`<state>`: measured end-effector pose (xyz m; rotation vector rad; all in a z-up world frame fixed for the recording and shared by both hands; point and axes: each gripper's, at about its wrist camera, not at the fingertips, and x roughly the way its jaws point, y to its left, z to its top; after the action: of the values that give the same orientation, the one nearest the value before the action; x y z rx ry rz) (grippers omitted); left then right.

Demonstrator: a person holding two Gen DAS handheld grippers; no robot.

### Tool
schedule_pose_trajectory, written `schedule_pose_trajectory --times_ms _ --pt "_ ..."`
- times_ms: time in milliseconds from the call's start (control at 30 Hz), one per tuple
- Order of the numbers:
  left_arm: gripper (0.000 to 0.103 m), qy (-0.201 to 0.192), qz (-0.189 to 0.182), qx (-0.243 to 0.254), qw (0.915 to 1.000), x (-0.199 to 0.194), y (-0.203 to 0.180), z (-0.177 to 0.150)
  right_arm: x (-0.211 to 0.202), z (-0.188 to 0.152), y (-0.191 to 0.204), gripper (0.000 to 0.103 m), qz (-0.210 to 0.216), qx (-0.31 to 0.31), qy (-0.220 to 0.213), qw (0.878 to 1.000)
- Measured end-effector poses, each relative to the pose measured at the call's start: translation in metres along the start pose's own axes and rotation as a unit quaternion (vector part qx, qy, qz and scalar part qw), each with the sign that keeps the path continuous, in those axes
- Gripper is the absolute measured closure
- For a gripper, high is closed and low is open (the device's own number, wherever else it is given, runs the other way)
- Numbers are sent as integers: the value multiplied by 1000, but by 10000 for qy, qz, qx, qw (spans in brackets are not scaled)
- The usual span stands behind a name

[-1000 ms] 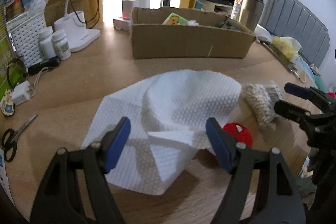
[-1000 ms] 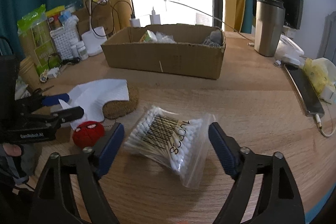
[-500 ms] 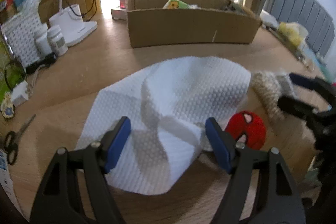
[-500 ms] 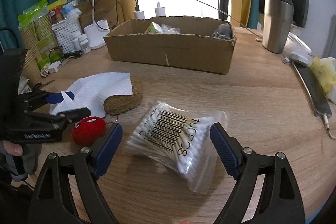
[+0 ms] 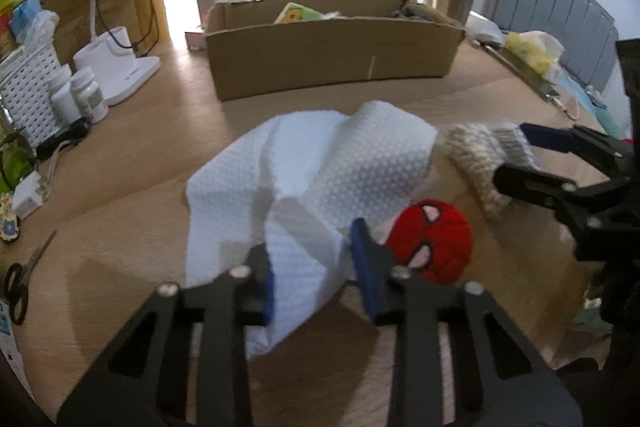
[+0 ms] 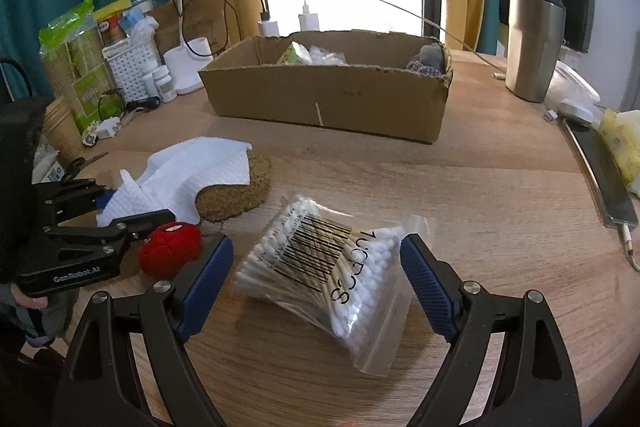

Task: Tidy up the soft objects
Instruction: 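Grasp the white waffle towel with the left gripper while the right grasps the cotton swab bag, then carry the towel and cotton swab bag with both grippers over the box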

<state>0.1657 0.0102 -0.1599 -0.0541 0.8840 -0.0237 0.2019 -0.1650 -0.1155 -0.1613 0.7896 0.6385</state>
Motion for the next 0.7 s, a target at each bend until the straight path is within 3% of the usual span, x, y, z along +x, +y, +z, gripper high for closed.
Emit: schedule_pose_trajectory --times_ms 200,700 --pt "85 -17 -341 -211 9992 -6 8 -2 2 -2 2 15 -83 1 46 10000" --pt "86 -566 -634 -608 9945 -44 28 5 1 -3 10 26 -206 -176 84 9996"
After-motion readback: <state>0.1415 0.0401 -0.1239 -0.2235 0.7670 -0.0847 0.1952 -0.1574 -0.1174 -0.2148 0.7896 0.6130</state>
